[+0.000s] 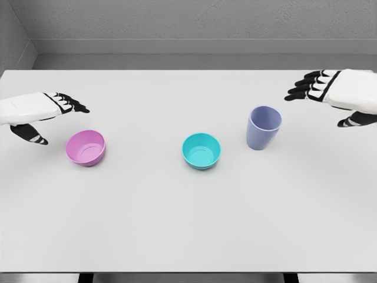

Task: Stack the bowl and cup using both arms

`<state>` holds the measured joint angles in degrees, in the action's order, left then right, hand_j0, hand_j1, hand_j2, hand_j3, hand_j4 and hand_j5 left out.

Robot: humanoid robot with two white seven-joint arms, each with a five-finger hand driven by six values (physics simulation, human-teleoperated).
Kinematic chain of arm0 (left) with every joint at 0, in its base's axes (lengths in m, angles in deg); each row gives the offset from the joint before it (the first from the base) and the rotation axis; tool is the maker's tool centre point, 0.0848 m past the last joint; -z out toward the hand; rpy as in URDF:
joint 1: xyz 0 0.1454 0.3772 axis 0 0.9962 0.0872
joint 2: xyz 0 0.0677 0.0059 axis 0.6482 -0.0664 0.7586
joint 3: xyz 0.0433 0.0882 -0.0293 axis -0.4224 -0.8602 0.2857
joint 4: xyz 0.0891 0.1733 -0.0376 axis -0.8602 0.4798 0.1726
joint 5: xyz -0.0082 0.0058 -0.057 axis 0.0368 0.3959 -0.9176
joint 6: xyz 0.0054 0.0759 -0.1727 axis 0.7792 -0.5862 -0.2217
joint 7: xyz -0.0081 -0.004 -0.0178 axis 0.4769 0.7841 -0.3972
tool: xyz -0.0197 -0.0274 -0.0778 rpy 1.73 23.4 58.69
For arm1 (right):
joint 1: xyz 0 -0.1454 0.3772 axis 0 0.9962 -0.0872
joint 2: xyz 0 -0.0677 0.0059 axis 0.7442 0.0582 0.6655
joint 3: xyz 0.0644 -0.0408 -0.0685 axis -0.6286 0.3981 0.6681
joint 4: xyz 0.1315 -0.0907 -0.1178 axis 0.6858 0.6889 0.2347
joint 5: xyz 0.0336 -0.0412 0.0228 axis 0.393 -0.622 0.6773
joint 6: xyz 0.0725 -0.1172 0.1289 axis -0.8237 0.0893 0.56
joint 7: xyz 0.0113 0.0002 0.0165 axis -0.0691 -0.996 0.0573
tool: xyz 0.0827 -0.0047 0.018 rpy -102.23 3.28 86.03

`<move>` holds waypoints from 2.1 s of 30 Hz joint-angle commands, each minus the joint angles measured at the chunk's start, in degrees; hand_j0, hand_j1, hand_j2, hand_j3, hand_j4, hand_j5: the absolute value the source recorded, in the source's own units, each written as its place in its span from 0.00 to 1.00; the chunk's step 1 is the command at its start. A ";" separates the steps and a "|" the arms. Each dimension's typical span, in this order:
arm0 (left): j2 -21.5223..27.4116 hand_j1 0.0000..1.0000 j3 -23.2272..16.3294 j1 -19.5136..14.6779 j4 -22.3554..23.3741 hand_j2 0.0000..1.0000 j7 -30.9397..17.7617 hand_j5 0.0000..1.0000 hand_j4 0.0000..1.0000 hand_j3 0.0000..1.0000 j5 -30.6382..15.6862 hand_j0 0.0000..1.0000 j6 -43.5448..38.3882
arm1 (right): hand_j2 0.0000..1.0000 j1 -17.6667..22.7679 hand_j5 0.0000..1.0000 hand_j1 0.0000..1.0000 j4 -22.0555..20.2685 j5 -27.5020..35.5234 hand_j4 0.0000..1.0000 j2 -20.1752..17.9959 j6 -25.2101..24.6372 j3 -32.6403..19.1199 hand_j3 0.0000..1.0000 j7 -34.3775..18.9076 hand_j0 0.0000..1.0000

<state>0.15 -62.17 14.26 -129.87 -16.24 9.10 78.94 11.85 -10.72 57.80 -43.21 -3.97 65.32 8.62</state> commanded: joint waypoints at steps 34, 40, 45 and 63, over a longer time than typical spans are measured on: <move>-2.66 1.00 -6.17 -3.08 -3.33 1.00 -6.51 1.00 1.00 1.00 1.62 1.00 -0.13 | 1.00 -4.66 1.00 1.00 0.92 0.00 1.00 6.73 -3.95 5.48 1.00 0.03 1.00; -2.66 1.00 -7.32 -3.17 -3.07 1.00 -6.51 1.00 1.00 1.00 2.85 1.00 -0.13 | 1.00 -6.68 1.00 1.00 1.10 -2.02 1.00 9.19 -6.07 8.56 1.00 0.03 1.00; -3.28 1.00 -7.49 -3.17 -3.24 1.00 -6.51 1.00 1.00 1.00 3.03 1.00 -0.13 | 1.00 -7.30 1.00 1.00 1.10 -3.34 1.00 10.42 -6.94 9.26 1.00 0.03 1.00; -4.07 1.00 -7.93 -3.08 -2.45 1.00 -6.51 1.00 1.00 1.00 3.29 1.00 -0.13 | 1.00 -8.70 1.00 1.00 1.98 -3.25 1.00 12.62 -6.86 12.60 1.00 0.03 1.00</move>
<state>-3.69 -70.11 11.10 -132.60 -22.77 12.65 78.95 3.07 -8.76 54.29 -30.53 -10.70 77.80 8.62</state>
